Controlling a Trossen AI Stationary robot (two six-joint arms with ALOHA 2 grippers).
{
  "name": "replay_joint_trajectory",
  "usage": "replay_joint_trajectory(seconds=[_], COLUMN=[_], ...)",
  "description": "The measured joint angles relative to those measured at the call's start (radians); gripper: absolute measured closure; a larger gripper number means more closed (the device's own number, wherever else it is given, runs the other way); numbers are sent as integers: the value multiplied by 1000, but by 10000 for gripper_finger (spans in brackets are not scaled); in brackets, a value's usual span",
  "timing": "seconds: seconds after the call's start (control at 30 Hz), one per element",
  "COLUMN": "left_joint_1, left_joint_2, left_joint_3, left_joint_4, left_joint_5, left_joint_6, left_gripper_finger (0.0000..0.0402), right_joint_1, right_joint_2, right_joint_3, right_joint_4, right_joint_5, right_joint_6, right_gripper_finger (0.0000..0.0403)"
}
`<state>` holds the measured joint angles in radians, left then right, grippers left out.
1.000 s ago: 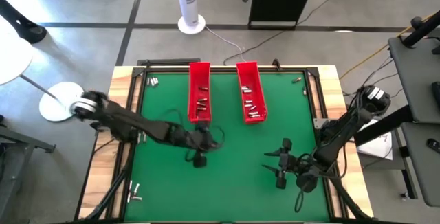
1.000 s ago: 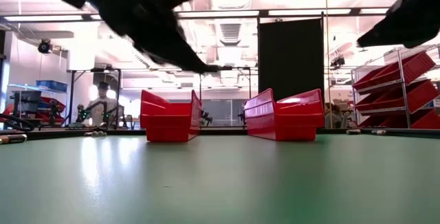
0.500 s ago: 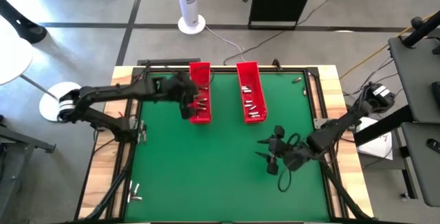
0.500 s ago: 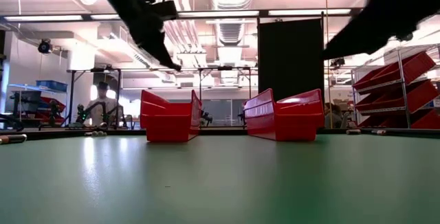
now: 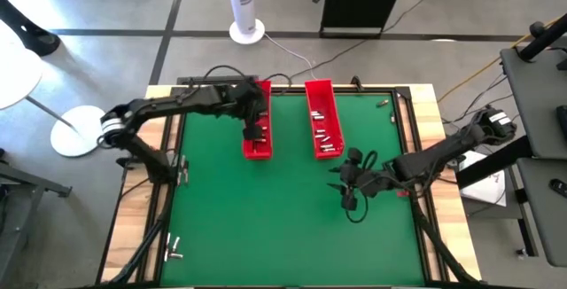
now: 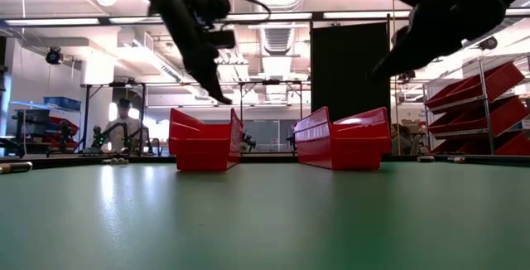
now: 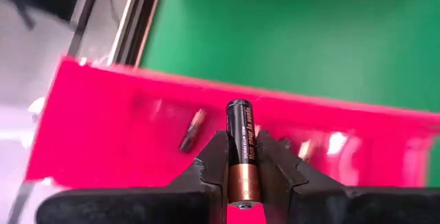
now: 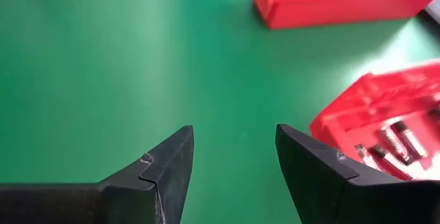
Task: Sort batteries
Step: Put the brown battery into the left red bin
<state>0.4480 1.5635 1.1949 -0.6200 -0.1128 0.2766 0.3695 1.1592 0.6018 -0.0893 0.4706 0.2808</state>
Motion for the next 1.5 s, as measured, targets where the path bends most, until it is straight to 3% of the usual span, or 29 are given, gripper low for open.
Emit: replay_joint_trajectory(seconds=[0.13, 0.27, 0.93, 1.3, 1.5], left_joint_1=[48, 77, 106, 106, 106], left_joint_2=[90, 149, 326, 379, 388], left_joint_3=[89, 144, 173, 173, 173], left_joint_4=[-101, -125, -173, -160, -160], left_joint_5=[-28, 27, 16, 16, 17], left_joint_6=[43, 111, 200, 197, 197], left_gripper_finger=[373, 373, 373, 371, 366], right_joint_1=[-39, -51, -78, -124, -262], right_joint_2=[-18, -35, -67, -175, -230], right_joint_3=[0, 0, 0, 0, 0], right_joint_4=[-58, -128, -196, -303, -506], right_joint_5=[-84, -87, -186, -141, -131], right_joint_6=[-13, -20, 9, 4, -12], right_gripper_finger=[202, 202, 202, 202, 202])
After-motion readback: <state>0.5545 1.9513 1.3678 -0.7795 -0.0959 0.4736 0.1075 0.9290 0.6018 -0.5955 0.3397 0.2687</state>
